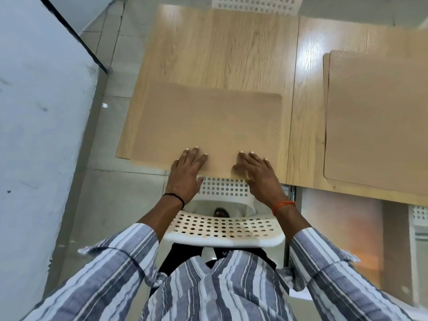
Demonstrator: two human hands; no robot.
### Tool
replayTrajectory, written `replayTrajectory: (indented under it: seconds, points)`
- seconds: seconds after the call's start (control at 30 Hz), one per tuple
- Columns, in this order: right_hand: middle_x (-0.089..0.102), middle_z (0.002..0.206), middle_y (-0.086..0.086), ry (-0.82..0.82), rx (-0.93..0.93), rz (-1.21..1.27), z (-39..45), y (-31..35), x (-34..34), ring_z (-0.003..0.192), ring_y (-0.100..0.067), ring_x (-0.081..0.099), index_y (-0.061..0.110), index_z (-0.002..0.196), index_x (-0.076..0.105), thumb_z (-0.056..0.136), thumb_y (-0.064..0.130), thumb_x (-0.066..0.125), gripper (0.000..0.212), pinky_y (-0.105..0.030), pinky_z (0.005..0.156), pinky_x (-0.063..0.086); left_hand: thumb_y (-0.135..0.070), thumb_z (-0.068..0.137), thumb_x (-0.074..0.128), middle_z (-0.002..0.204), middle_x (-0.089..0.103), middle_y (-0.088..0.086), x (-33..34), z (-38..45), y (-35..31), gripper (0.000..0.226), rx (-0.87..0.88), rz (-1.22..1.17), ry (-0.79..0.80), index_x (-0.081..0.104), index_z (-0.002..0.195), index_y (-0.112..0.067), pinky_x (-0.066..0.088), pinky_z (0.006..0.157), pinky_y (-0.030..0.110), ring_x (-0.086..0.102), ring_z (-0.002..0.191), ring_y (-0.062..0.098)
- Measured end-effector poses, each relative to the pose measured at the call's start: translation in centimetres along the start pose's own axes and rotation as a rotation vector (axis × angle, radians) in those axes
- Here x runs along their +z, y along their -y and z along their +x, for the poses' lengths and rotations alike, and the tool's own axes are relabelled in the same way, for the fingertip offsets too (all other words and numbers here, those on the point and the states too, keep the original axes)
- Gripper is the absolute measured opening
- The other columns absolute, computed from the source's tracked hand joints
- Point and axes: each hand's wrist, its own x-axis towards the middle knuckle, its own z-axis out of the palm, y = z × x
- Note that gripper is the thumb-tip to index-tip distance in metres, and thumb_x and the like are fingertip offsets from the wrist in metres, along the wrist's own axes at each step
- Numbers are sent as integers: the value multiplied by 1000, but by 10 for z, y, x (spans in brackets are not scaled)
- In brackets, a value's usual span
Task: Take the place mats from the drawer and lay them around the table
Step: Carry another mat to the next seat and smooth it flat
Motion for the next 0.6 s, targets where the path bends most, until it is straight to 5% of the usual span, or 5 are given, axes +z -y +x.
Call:
replayTrajectory:
  seconds: [0.6]
  points:
    - [-5, 166, 1, 31, 65, -33, 18, 34, 19, 152, -27, -11, 36, 152, 28, 99, 26, 53, 60, -58, 120, -5, -39, 91, 62, 163, 8, -12, -20, 22, 23, 70, -90, 4, 107, 24, 150, -43, 23, 115, 54, 6, 150, 20]
